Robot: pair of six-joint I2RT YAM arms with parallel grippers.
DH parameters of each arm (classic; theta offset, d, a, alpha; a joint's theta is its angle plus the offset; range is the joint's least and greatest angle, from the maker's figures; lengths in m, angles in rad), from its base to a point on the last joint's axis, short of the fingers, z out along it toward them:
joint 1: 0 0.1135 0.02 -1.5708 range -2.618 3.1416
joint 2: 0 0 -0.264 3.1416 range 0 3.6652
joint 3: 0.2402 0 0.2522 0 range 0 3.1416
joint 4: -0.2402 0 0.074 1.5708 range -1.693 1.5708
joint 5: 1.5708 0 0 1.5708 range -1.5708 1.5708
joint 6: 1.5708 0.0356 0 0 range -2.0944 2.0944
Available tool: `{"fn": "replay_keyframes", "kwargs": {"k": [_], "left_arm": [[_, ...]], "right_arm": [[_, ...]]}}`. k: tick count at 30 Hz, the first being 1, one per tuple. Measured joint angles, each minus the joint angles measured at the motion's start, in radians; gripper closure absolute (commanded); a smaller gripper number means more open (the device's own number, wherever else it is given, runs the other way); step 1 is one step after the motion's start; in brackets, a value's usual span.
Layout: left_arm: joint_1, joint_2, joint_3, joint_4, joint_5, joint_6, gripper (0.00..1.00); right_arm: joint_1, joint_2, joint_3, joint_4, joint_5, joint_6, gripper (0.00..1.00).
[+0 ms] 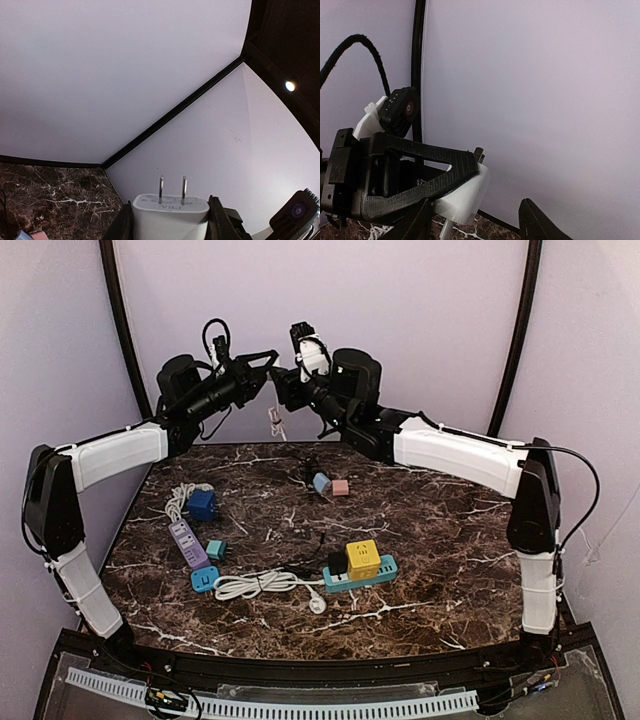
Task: Insert the plug
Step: Pick up the plug from the center of the board.
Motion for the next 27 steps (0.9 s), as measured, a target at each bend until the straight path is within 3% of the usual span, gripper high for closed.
{"fn": "replay_keyframes", "kwargs": {"k": [14,22,27], "left_arm": [[-0.006,0.0,-0.002,0.021,-0.008,0.009,0.99],[-0.016,-0.001,-0.02,0.029,0.006,0.021,0.99],[-0.023,-0.001,-0.04,0.027,0.004,0.029,0.99]], "right_arm": [[0.0,0.014,0.007,-0.04,-0.029,-0.02,0.35],[0.001,0.058,0.039,-0.036,-0.007,-0.004,0.5],[0.001,0.082,0.048,-0.032,0.024,0.009,0.68]]}}
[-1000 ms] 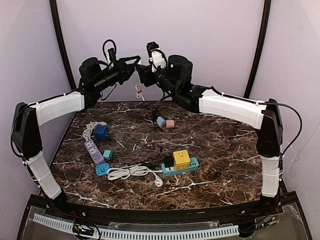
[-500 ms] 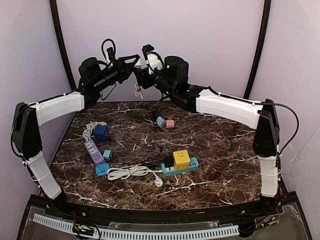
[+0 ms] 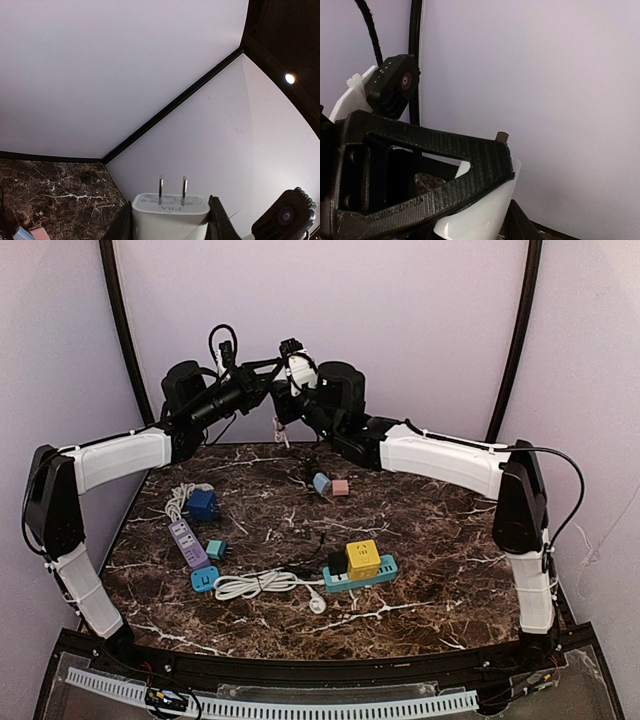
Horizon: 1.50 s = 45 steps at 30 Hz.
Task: Insert the plug
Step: Pick up the plug from the center of the board.
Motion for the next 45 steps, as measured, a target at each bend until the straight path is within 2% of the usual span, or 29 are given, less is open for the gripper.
{"fn": "replay_keyframes", "kwargs": {"k": [2,4,9,11,12,13,14,16,20,23,25,26,28,30,36,39,42,45], "left_arm": [[-0.003,0.0,-0.005,0.005,-0.013,0.0,0.99],[-0.004,-0.005,-0.017,0.005,-0.026,-0.006,0.99],[-0.005,-0.019,-0.063,0.006,-0.037,-0.009,0.99],[-0.005,-0.019,-0.079,0.006,-0.036,-0.005,0.78],[-0.005,-0.019,-0.085,0.007,-0.035,0.0,0.38],[-0.005,-0.019,-0.09,0.008,-0.032,0.008,0.2],[-0.005,-0.019,-0.095,0.01,-0.026,0.024,0.06],[-0.007,-0.02,-0.106,0.011,0.016,0.085,0.02],[0.009,-0.041,-0.113,-0.004,0.177,0.305,0.01],[0.027,-0.096,-0.113,-0.104,0.322,0.59,0.01],[0.035,-0.148,-0.108,-0.238,0.408,0.837,0.08],[0.037,-0.173,-0.097,-0.327,0.451,0.978,0.15],[0.04,-0.197,-0.065,-0.453,0.512,1.169,0.24],[0.04,-0.196,-0.02,-0.541,0.572,1.287,0.31],[0.014,-0.151,0.053,-0.641,0.691,1.379,0.37],[-0.012,-0.13,0.059,-0.665,0.71,1.378,0.47],[-0.038,-0.116,0.067,-0.689,0.709,1.381,0.52],[-0.061,-0.108,0.067,-0.706,0.694,1.378,0.66]], "right_arm": [[0.003,0.0,0.0,-0.001,0.01,-0.006,0.78],[0.008,0.0,-0.003,-0.004,0.029,-0.016,0.98],[0.012,-0.003,-0.043,0.009,0.037,-0.013,1.0],[0.012,-0.008,-0.062,0.008,0.036,-0.006,1.0],[0.012,-0.01,-0.068,0.005,0.034,-0.005,1.0],[0.012,-0.013,-0.073,-0.001,0.027,-0.005,1.0],[0.011,-0.019,-0.079,-0.012,0.02,-0.006,1.0],[0.007,-0.045,-0.098,-0.039,-0.015,-0.002,1.0],[-0.031,-0.186,-0.203,-0.15,-0.187,0.034,1.0],[-0.083,-0.319,-0.275,-0.244,-0.333,0.064,1.0],[-0.115,-0.406,-0.301,-0.317,-0.411,0.066,1.0],[-0.13,-0.444,-0.305,-0.354,-0.447,0.063,1.0],[-0.139,-0.505,-0.306,-0.421,-0.513,0.049,1.0],[-0.13,-0.539,-0.305,-0.481,-0.58,0.034,1.0],[-0.092,-0.53,-0.322,-0.625,-0.628,-0.071,1.0],[-0.076,-0.517,-0.34,-0.669,-0.627,-0.124,1.0],[-0.064,-0.506,-0.344,-0.689,-0.628,-0.157,1.0],[-0.059,-0.5,-0.344,-0.698,-0.629,-0.175,1.0]]}}
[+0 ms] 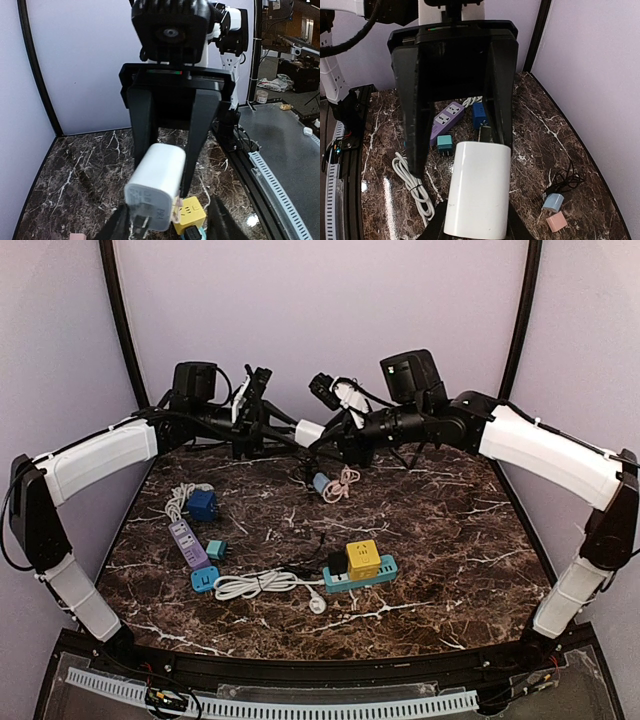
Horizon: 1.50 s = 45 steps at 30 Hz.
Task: Insert the plug
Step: Pick up the plug from the center of the board.
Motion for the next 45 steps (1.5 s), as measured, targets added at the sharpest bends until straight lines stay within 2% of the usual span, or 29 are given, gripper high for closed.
{"fn": "replay_keyframes", "kwargs": {"k": [1,4,8,11,12,14,15,17,21,25,29,34,36,38,40,42,45], "left_arm": [[-0.002,0.002,0.0,-0.003,-0.01,-0.001,0.72],[-0.002,0.005,0.0,-0.003,-0.026,-0.01,0.76],[-0.002,0.006,0.001,-0.002,-0.032,-0.021,0.86],[-0.003,0.011,0.0,0.016,-0.031,-0.047,0.98],[-0.003,0.013,0.0,0.029,-0.03,-0.06,0.99],[-0.003,0.017,-0.004,0.054,-0.023,-0.074,0.99],[-0.003,0.018,-0.009,0.069,-0.022,-0.081,0.99],[-0.003,0.018,-0.026,0.106,-0.02,-0.101,0.99],[-0.037,0.017,-0.101,0.236,-0.041,-0.185,0.99],[-0.056,0.017,-0.155,0.338,-0.044,-0.282,0.99],[-0.055,0.017,-0.188,0.446,-0.044,-0.386,0.99],[-0.053,0.017,-0.249,0.566,-0.055,-0.504,0.99],[-0.053,0.017,-0.257,0.591,-0.055,-0.532,0.99],[-0.053,0.018,-0.257,0.612,-0.055,-0.546,0.99],[-0.053,0.018,-0.257,0.626,-0.055,-0.554,0.99],[-0.054,0.018,-0.257,0.634,-0.055,-0.56,0.99],[-0.054,0.018,-0.257,0.637,-0.054,-0.558,0.99]], "right_arm": [[0.0,0.0,0.0,-0.01,-0.004,-0.006,1.0],[0.002,0.0,-0.001,-0.017,-0.011,-0.014,1.0],[0.002,0.0,-0.001,-0.021,-0.019,-0.02,1.0],[0.0,0.0,-0.002,-0.023,-0.017,-0.02,1.0],[-0.003,0.0,-0.002,-0.023,-0.017,-0.02,1.0],[-0.006,0.0,-0.002,-0.023,-0.02,-0.017,0.8],[-0.008,0.0,-0.003,-0.021,-0.021,-0.014,0.63],[-0.008,-0.005,-0.013,-0.011,-0.017,-0.009,0.4],[0.002,-0.034,-0.127,0.124,0.011,0.009,0.19],[0.003,-0.08,-0.248,0.209,0.036,0.063,0.05],[0.0,-0.141,-0.322,0.265,0.04,0.12,0.09],[-0.002,-0.189,-0.381,0.354,0.038,0.197,0.23],[-0.002,-0.191,-0.403,0.394,0.035,0.225,0.35],[-0.002,-0.188,-0.416,0.422,0.031,0.246,0.53],[-0.003,-0.181,-0.419,0.444,0.024,0.266,0.66],[-0.005,-0.176,-0.419,0.467,0.016,0.286,0.67],[-0.009,-0.174,-0.419,0.491,-0.004,0.307,0.62]]}}
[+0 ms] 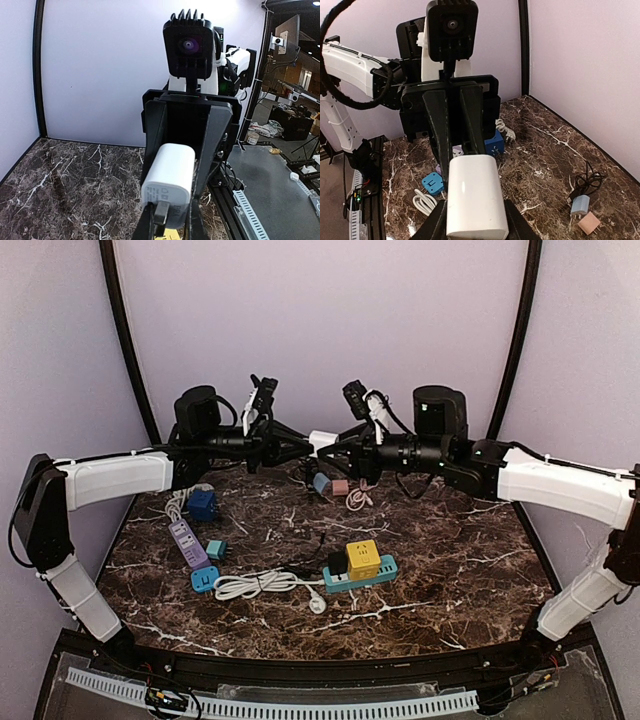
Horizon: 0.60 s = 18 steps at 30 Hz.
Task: Insert the plug
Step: Pick up the plug from the center of the board.
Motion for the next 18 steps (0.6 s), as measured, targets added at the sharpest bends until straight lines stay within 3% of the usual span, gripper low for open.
{"fn": "replay_keyframes", "kwargs": {"k": [2,6,8,9,10,12,18], "left_arm": [[0.0,0.0,0.0,-0.005,0.002,0.014,0.99],[0.0,0.002,0.0,-0.02,0.01,0.037,0.99],[0.0,0.005,0.0,-0.033,0.019,0.042,0.99],[0.0,0.009,0.001,-0.037,0.019,0.046,0.87],[0.0,0.012,0.003,-0.042,0.02,0.047,0.48],[-0.002,0.019,0.01,-0.058,0.014,0.067,0.2],[-0.019,0.06,0.075,-0.339,-0.061,0.282,0.16]], "right_arm": [[-0.003,0.0,0.0,0.011,-0.013,0.011,0.64],[-0.008,0.0,-0.006,0.028,-0.027,0.014,0.99],[-0.011,0.0,-0.013,0.029,-0.035,0.017,1.0],[-0.012,0.0,-0.014,0.027,-0.038,0.014,1.0],[-0.014,0.0,-0.015,0.02,-0.039,0.016,1.0],[-0.017,0.0,-0.013,0.003,-0.027,0.04,1.0],[-0.029,-0.011,-0.002,-0.19,0.174,0.188,1.0]]}}
